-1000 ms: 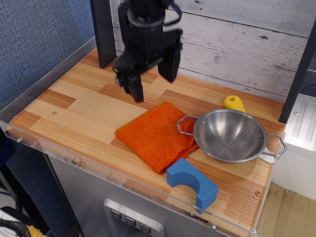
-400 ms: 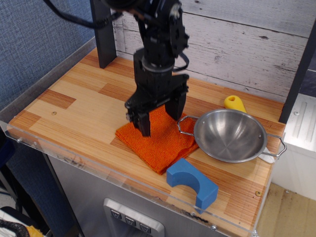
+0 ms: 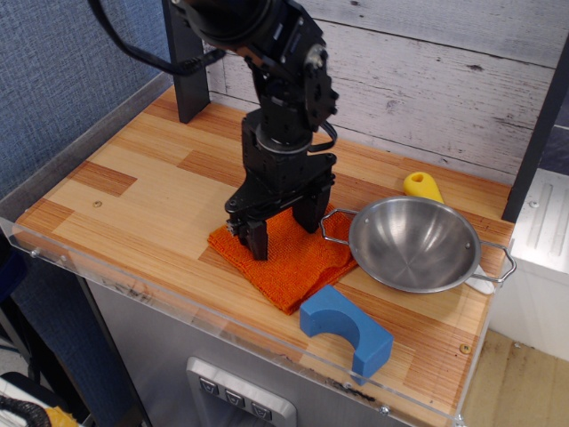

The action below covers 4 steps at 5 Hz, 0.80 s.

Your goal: Move the orange towel to the back left corner of the table

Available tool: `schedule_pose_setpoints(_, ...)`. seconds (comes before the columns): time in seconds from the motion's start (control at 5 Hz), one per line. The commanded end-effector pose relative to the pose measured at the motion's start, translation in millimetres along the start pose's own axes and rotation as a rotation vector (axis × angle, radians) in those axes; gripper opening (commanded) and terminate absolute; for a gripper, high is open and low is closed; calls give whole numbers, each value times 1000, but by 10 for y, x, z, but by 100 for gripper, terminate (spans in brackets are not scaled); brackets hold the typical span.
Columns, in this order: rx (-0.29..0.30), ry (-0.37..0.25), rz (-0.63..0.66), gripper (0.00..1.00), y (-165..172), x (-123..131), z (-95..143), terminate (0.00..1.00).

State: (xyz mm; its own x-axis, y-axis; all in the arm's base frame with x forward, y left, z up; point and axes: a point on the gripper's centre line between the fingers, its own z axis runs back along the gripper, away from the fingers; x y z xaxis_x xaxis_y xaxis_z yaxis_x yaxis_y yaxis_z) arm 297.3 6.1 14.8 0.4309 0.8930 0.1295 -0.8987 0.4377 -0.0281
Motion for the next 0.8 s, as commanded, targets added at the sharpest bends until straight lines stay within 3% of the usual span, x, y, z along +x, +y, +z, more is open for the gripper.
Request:
schedule_pose_setpoints(0.0, -42, -35, 34, 100, -35, 108, 43, 0)
schedule_pose_setpoints(0.6, -53, -52, 120, 100, -128, 488, 77, 0)
